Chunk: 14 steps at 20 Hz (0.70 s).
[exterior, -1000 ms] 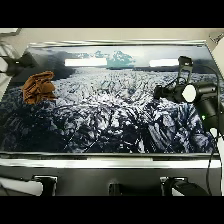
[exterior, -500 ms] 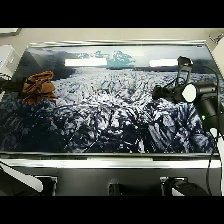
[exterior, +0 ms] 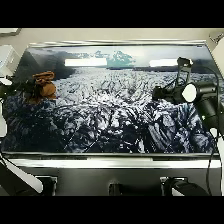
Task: Fold the clothes and pants, and hang the long-sleeved shirts on hangers.
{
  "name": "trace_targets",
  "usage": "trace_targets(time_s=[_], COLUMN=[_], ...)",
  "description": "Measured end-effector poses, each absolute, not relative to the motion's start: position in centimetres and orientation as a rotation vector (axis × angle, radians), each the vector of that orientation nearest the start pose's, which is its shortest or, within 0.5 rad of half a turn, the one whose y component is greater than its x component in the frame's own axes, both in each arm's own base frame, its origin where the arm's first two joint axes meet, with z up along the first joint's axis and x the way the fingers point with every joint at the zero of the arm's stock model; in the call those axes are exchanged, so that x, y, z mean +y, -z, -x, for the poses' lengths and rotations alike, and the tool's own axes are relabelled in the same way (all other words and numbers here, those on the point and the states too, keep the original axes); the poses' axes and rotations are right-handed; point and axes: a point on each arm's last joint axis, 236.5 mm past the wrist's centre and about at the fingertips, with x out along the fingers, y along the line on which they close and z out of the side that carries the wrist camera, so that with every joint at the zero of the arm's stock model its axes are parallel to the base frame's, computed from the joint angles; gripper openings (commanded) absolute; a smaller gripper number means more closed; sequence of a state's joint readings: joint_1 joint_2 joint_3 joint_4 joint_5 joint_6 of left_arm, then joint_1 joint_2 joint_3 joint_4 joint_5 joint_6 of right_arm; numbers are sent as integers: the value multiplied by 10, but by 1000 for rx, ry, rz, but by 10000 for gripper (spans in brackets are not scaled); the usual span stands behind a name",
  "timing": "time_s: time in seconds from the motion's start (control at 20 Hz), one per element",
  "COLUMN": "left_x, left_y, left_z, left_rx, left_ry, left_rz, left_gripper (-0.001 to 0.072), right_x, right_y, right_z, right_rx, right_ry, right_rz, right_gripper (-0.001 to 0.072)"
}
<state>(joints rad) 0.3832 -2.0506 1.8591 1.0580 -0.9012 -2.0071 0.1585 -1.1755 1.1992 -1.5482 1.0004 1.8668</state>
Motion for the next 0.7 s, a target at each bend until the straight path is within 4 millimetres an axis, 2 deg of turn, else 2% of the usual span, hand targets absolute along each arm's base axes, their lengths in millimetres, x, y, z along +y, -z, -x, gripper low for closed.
trace_targets(time_s=[0.15,0.2,0.3,0.4,0.5,0.6,0.7], left_x=[136,132,120,95,55,5,-51], left_y=[60,49,9,-56,-135,-219,-292], left_z=[-596,-598,-604,-606,-592,-562,-518], left_rx=[926,913,861,783,696,589,487], left_ry=[-332,-315,-263,-177,-84,13,126], left_rz=[1037,997,871,681,477,322,225], left_gripper=[27,27,27,27,27,27,27], right_x=[70,70,69,66,61,54,46], right_y=[-78,-79,-81,-89,-103,-120,-142], right_z=[-410,-410,-413,-418,-425,-430,-432], right_rx=[1010,1010,998,966,927,894,857], right_ry=[-8,-9,-12,-27,-43,-47,-37], right_rz=[-212,-211,-199,-143,-64,9,69], right_gripper=[681,681,681,681,681,681,681])
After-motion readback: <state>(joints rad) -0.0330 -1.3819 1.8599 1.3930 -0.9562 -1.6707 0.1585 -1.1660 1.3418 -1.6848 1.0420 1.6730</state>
